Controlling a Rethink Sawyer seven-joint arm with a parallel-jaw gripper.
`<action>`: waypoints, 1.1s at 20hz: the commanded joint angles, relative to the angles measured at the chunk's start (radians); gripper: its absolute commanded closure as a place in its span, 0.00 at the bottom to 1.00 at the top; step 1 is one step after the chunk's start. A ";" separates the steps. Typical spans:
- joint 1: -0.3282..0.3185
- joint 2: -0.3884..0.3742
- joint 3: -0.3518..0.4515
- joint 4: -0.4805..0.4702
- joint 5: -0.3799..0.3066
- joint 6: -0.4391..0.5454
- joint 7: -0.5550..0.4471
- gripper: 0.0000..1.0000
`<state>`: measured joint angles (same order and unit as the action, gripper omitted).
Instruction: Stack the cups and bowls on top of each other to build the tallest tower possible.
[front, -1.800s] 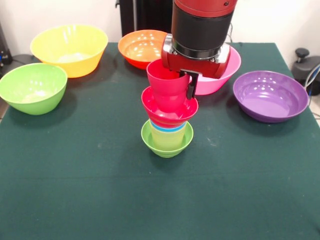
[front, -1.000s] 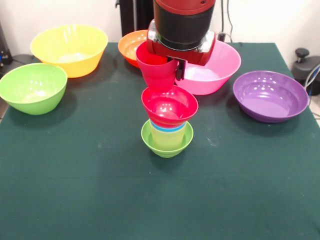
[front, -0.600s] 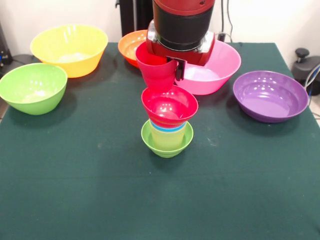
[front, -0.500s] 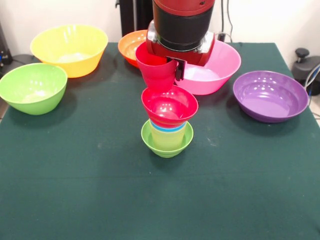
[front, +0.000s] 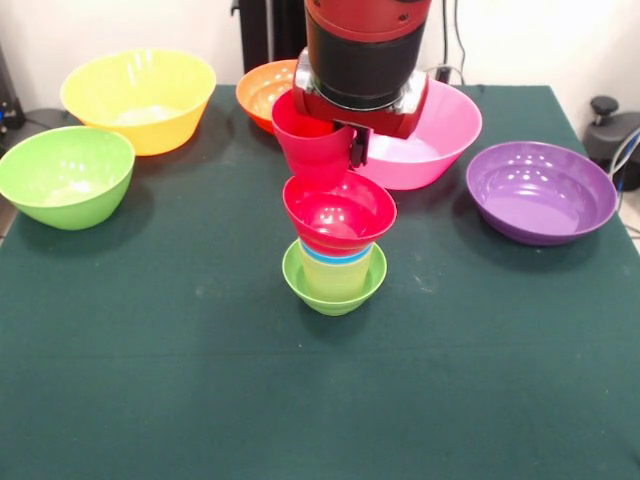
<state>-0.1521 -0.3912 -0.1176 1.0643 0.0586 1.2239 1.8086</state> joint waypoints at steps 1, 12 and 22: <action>0.003 0.071 0.101 0.010 -0.014 -0.126 0.053 1.00; 0.008 0.051 0.103 0.071 0.001 -0.197 0.062 1.00; 0.019 0.054 0.103 0.081 0.015 -0.215 0.091 1.00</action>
<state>-0.1493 -0.3685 -0.1135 1.0672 0.0621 1.0717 1.8086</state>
